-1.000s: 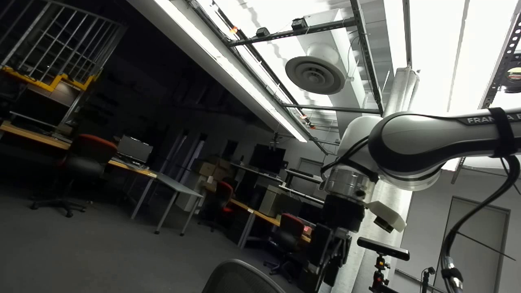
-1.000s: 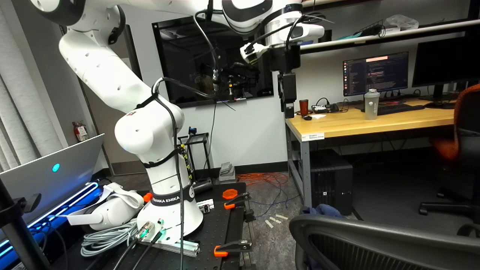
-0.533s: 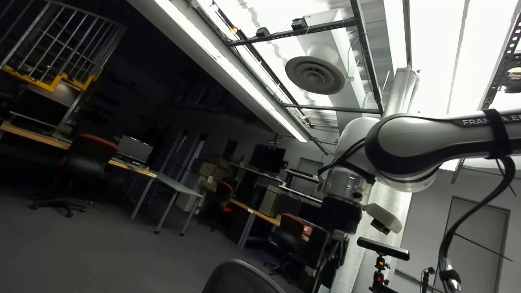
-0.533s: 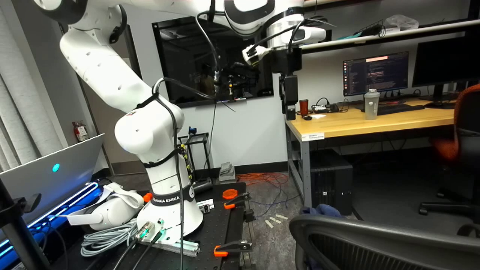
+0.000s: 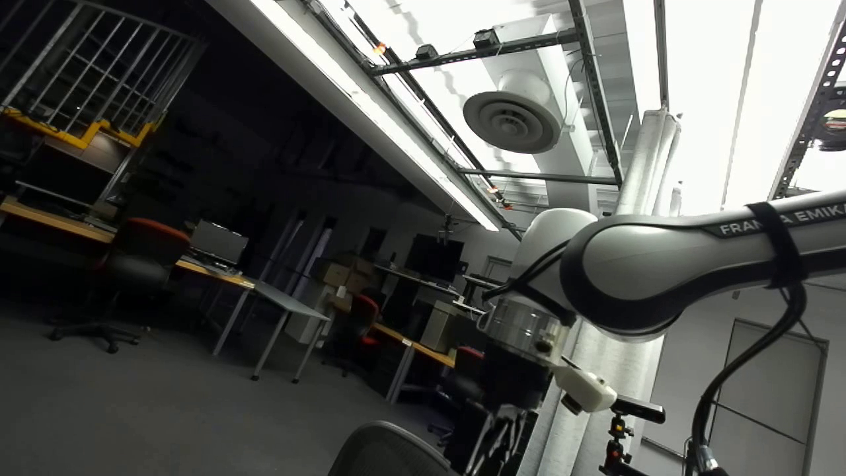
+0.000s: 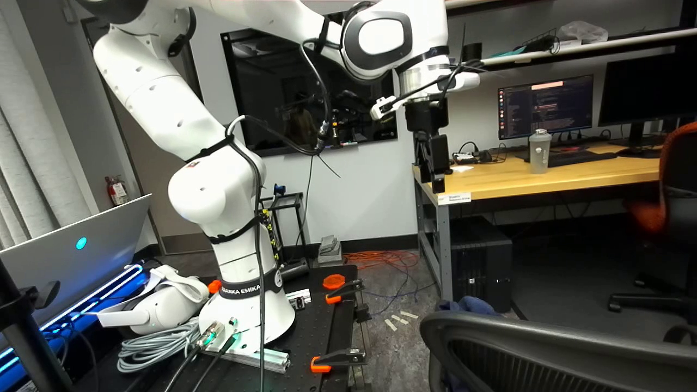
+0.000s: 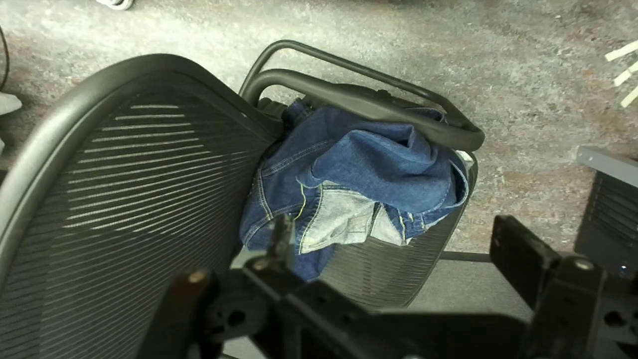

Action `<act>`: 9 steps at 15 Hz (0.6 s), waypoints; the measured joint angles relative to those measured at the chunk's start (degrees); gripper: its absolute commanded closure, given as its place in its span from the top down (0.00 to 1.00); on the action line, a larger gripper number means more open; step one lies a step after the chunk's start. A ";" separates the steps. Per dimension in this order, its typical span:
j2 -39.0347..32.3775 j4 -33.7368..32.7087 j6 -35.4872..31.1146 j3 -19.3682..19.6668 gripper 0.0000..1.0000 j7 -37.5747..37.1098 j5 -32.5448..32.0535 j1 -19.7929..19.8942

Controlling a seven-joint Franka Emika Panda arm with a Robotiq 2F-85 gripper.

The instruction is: Pick the denim jacket and place it on the back of the chair

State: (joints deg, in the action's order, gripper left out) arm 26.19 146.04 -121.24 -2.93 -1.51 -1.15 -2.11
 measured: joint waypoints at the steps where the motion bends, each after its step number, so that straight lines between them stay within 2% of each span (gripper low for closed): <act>1: -1.02 0.48 -1.65 -0.42 1.00 -0.06 0.00 -0.29; 5: -5.16 1.36 -6.84 -1.43 1.00 -0.22 0.00 -1.16; 9: -6.08 1.32 -7.30 -1.33 1.00 0.02 0.04 -1.39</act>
